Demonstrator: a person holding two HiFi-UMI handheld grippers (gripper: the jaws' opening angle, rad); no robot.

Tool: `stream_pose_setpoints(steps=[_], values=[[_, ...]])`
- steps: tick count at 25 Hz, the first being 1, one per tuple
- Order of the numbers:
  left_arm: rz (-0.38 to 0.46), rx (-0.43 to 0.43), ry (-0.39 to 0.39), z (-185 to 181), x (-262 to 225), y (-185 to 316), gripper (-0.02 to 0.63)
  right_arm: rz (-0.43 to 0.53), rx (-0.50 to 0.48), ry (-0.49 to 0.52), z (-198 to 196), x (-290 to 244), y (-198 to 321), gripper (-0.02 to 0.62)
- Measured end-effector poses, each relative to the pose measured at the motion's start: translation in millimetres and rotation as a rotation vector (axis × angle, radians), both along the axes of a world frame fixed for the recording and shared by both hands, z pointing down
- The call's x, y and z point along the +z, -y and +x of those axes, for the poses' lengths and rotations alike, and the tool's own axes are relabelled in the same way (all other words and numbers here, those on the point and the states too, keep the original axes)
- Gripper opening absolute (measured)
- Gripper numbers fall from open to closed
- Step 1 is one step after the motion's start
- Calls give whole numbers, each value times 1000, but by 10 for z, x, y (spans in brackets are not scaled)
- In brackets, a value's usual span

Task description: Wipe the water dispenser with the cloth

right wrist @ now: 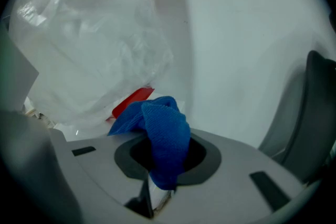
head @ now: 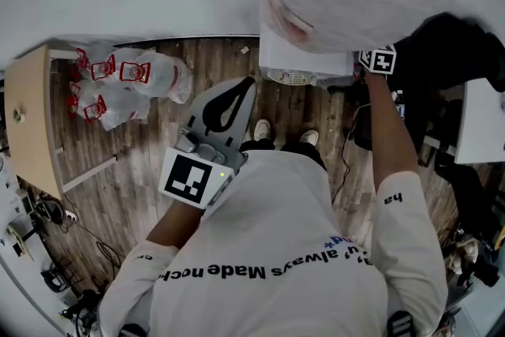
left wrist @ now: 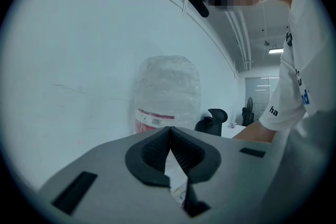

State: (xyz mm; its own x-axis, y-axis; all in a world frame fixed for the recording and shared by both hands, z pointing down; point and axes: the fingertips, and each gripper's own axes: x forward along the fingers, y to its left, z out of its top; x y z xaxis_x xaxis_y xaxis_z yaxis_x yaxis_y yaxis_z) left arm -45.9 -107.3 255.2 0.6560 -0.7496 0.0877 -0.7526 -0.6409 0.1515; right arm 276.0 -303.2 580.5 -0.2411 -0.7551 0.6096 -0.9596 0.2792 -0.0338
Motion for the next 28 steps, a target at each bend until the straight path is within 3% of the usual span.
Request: stream_pose_setpoints(steps=[28], values=[[38, 48, -21, 5, -101, -463, 18, 3, -60, -98, -122, 183, -932, 66]])
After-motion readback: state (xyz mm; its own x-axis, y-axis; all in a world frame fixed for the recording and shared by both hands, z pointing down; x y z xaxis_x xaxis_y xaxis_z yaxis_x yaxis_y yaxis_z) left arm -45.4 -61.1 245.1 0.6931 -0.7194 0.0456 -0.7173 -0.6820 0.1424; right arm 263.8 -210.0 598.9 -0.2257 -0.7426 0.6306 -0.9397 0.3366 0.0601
